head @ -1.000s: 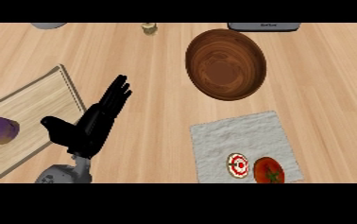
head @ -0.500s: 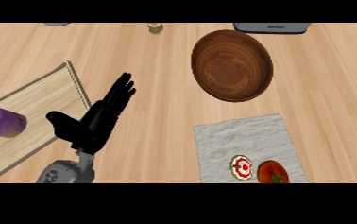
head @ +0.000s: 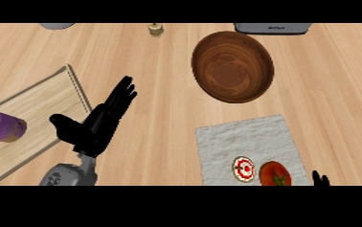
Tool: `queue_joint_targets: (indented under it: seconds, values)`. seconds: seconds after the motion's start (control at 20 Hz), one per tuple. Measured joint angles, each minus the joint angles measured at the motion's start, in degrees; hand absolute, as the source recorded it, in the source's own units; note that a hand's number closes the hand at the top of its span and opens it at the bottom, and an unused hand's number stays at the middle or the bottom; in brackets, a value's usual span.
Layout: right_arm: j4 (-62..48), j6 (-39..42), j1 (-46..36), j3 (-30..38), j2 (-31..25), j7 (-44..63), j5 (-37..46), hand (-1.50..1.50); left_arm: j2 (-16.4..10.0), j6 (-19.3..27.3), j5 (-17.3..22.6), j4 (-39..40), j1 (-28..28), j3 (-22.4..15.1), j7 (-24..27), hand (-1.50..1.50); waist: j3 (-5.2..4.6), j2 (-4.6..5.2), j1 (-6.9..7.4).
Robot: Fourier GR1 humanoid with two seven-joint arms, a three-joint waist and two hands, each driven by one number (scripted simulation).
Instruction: Pick the tomato from the placemat and place it in the bowl
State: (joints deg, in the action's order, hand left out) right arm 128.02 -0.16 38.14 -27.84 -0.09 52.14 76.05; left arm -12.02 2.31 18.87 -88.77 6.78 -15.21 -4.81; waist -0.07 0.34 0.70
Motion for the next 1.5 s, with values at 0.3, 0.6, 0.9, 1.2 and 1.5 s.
queue_joint_targets:
  seconds: [0.3,0.6,0.9,1.2,1.5]
  values:
    - [-5.03,2.98,-9.04,-0.75,-0.09,5.22,-0.99,-1.5,0.99,-0.81,-1.13,0.28,0.39,1.67,-0.75,0.0,0.05,-0.26,-0.56]
    - [-10.51,1.84,-13.12,-0.12,-0.12,6.28,-1.26,-1.5,2.19,-0.89,-2.06,-1.76,0.47,2.63,-3.47,0.0,0.07,-0.34,-0.72]
    - [-14.18,0.12,-16.13,1.81,-0.46,5.95,-2.28,-1.5,3.44,-2.26,-2.96,-0.5,0.88,4.23,-3.42,0.0,0.07,-0.36,-0.79]
    - [-17.51,-3.38,-15.53,3.43,-1.28,4.63,-3.1,-1.5,4.16,-2.86,-4.46,-3.44,-1.81,4.43,-4.22,0.0,0.07,-0.4,-0.79]
    - [-21.09,-6.77,-16.79,5.59,-1.28,3.02,-4.61,-1.5,5.27,-3.77,-5.29,-1.1,0.0,5.86,-3.97,0.0,0.07,-0.37,-0.87]
